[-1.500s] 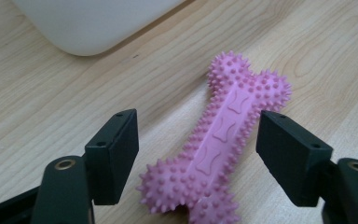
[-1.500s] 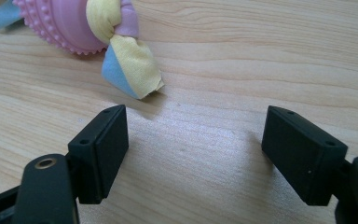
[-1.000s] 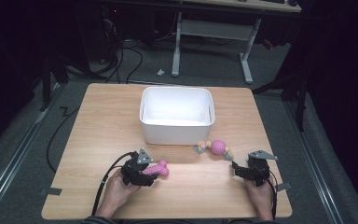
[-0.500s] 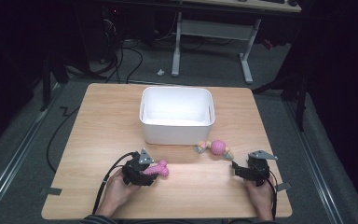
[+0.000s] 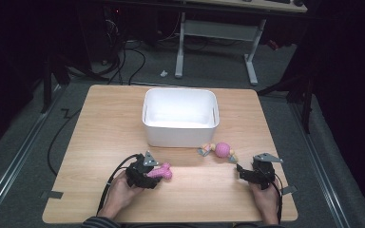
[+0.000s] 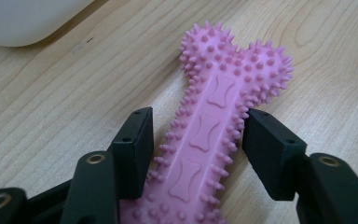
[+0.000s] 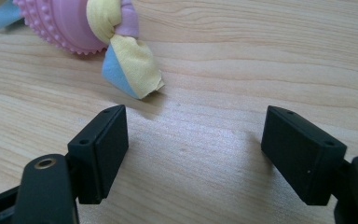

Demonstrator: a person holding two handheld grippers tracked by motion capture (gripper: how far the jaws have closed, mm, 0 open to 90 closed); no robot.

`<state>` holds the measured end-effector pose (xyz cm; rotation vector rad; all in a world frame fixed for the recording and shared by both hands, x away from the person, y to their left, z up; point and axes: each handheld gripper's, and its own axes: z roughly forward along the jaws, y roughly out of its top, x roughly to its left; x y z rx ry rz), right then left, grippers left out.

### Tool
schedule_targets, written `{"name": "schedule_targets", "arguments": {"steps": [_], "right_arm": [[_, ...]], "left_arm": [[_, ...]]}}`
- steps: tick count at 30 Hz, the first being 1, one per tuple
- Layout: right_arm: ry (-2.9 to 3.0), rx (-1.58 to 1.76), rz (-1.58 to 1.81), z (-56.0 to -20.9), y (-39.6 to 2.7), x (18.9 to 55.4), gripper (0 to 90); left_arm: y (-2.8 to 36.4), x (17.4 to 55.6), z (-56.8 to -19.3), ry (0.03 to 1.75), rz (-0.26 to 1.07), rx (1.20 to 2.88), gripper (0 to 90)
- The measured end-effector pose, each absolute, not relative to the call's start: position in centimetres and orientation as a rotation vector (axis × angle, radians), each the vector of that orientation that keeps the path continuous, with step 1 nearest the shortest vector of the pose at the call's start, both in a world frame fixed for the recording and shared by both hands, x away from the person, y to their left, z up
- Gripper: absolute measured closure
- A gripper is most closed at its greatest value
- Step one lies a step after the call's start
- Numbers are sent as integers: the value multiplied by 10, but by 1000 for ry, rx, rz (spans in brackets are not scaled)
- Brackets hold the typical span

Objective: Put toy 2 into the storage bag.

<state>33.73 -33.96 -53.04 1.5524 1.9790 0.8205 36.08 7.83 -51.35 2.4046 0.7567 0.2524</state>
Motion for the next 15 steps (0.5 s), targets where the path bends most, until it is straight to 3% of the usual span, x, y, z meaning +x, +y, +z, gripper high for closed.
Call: {"name": "schedule_targets", "arguments": {"steps": [15], "right_arm": [[1984,1544,821,-531,-340,337,229]], "left_arm": [[78,361,-512,742,227,2425,496]]}}
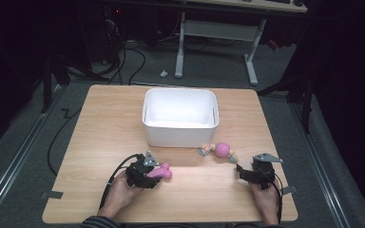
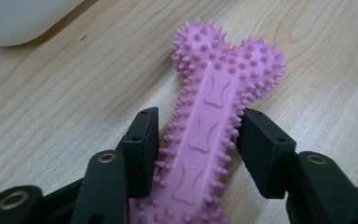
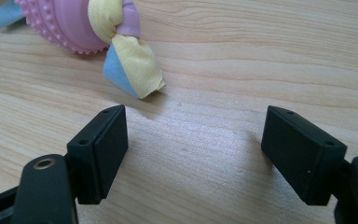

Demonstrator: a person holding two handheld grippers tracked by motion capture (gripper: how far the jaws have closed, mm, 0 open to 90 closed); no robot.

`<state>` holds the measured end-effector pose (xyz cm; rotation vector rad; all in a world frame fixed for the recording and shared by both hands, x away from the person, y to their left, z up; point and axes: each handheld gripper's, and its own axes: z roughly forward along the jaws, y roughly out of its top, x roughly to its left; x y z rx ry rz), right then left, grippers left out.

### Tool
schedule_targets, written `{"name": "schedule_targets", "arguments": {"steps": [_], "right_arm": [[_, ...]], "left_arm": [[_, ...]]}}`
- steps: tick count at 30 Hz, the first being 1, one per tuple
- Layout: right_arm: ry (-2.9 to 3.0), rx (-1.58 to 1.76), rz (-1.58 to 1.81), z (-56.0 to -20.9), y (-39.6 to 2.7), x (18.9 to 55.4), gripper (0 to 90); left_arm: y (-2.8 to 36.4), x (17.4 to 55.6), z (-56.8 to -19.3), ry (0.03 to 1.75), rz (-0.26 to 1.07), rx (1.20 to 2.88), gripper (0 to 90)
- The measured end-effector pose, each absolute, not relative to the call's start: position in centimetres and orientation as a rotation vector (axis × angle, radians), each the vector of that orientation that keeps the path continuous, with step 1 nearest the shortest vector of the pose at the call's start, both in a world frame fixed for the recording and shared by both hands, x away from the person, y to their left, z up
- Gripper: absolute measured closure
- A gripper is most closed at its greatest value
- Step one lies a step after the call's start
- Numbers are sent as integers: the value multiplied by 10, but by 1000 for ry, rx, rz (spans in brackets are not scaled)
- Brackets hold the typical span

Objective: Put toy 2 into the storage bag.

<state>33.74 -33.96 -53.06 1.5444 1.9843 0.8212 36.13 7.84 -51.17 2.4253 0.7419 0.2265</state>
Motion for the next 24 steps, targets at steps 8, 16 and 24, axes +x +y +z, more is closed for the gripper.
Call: {"name": "schedule_targets", "arguments": {"steps": [8,16,24], "right_arm": [[1984,1545,822,-531,-339,337,230],[1986,1542,821,-531,-340,337,230],[1986,1542,821,-531,-340,337,229]], "left_arm": [[79,362,-511,744,215,2423,528],[80,361,-510,743,219,2428,563],[83,360,-509,757,229,2416,587]]}}
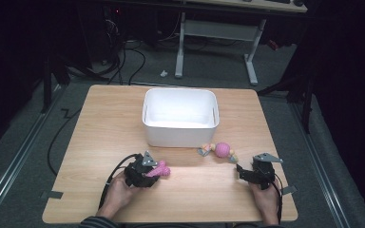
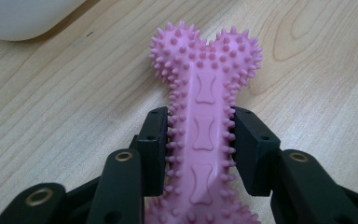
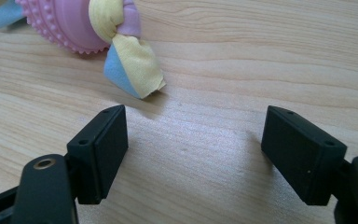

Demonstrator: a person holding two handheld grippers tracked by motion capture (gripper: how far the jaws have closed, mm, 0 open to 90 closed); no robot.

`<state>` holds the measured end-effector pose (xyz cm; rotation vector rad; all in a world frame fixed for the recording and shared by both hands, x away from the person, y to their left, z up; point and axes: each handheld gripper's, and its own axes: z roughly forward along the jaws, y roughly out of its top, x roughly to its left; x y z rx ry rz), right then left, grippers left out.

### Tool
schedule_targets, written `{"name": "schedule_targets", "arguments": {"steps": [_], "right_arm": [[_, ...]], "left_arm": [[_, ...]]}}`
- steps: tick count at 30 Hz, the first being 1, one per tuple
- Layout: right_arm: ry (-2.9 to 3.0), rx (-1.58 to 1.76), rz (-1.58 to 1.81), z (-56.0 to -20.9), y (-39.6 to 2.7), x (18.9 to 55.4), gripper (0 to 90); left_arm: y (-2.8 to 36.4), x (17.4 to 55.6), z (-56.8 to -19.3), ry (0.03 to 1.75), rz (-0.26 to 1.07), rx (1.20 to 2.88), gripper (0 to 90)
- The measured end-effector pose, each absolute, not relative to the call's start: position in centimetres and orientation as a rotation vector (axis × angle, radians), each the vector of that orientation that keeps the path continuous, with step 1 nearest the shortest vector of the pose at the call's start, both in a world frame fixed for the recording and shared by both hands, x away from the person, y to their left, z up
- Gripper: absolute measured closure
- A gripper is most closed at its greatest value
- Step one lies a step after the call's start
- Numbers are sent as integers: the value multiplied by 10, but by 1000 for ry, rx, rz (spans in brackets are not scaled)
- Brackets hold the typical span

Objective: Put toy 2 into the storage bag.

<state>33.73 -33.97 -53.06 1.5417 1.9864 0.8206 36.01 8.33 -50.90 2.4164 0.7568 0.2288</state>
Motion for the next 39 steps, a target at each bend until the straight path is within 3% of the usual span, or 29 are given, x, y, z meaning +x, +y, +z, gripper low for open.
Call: {"name": "schedule_targets", "arguments": {"steps": [18,39], "right_arm": [[1994,1536,824,-531,-339,337,230],[1994,1535,825,-531,-339,337,229]], "left_arm": [[102,363,-473,811,202,2345,588],[98,360,-436,813,175,2304,589]]}}
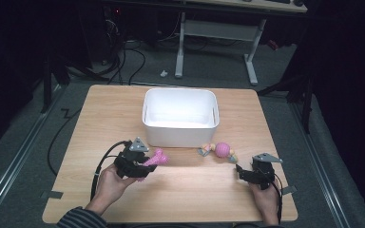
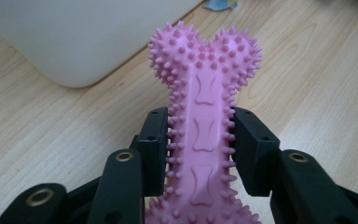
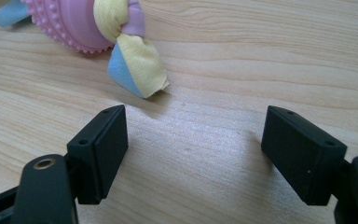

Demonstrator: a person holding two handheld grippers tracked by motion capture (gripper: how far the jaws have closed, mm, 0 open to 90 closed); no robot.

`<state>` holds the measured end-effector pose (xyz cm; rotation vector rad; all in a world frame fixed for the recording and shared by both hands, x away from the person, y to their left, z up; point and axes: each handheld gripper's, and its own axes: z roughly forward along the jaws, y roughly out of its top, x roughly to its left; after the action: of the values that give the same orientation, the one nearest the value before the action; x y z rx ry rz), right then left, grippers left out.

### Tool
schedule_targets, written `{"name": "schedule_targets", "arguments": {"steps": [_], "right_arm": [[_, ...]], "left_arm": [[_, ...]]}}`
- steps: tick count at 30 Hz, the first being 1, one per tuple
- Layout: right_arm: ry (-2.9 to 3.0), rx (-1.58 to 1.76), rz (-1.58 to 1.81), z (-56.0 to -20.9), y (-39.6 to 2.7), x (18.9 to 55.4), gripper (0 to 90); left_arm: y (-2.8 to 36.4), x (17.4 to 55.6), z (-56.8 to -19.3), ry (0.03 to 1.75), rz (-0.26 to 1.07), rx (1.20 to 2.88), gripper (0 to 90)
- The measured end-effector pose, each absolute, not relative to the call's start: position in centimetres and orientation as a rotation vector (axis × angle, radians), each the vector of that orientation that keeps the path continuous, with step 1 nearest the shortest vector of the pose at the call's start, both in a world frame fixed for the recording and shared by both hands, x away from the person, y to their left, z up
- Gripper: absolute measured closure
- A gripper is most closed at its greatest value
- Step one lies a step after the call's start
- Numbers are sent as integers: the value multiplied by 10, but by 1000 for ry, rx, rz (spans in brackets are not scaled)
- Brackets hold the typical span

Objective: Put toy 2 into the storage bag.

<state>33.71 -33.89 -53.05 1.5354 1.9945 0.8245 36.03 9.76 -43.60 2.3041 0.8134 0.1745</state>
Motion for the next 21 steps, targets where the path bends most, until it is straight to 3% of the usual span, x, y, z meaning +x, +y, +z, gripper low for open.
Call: {"name": "schedule_targets", "arguments": {"steps": [21], "right_arm": [[1994,1535,824,-531,-339,337,229]], "left_arm": [[98,368,-414,873,152,2209,587]]}}
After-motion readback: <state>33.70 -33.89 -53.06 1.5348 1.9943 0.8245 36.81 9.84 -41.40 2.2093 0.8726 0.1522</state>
